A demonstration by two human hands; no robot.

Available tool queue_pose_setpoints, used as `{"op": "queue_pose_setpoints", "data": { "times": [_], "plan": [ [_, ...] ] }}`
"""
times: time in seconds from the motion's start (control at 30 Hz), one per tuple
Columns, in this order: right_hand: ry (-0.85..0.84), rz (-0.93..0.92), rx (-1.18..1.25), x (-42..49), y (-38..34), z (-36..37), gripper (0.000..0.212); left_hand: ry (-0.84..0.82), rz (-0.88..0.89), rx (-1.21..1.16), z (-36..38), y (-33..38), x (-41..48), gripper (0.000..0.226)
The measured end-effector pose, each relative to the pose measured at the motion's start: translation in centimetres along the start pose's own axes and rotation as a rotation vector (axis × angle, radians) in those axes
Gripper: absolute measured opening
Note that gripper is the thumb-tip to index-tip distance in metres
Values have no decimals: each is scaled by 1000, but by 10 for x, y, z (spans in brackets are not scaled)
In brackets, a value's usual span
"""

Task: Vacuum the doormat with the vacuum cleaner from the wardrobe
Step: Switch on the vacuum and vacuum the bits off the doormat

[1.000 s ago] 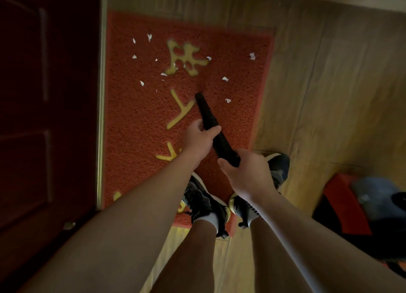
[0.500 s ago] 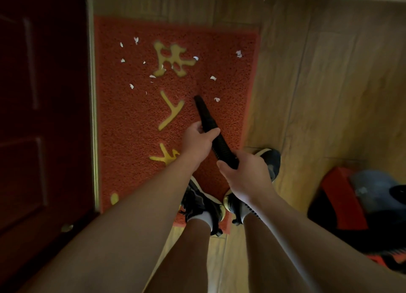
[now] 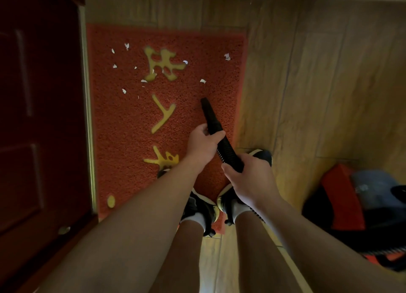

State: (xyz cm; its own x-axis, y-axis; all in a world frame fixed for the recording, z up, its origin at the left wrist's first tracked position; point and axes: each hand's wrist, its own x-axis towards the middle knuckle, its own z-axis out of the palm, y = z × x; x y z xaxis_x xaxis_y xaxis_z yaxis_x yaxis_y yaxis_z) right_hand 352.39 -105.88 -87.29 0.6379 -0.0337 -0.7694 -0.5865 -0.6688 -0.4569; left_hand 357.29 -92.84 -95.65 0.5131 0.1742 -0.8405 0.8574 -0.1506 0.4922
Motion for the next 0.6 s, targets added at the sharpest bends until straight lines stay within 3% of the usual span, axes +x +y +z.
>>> {"op": "queue_pose_setpoints", "data": {
  "times": [0.6],
  "plan": [
    [-36, -33, -9, 35, -9, -33, 29, 57, 17, -11, 16, 41, 17, 20]
  ]
}}
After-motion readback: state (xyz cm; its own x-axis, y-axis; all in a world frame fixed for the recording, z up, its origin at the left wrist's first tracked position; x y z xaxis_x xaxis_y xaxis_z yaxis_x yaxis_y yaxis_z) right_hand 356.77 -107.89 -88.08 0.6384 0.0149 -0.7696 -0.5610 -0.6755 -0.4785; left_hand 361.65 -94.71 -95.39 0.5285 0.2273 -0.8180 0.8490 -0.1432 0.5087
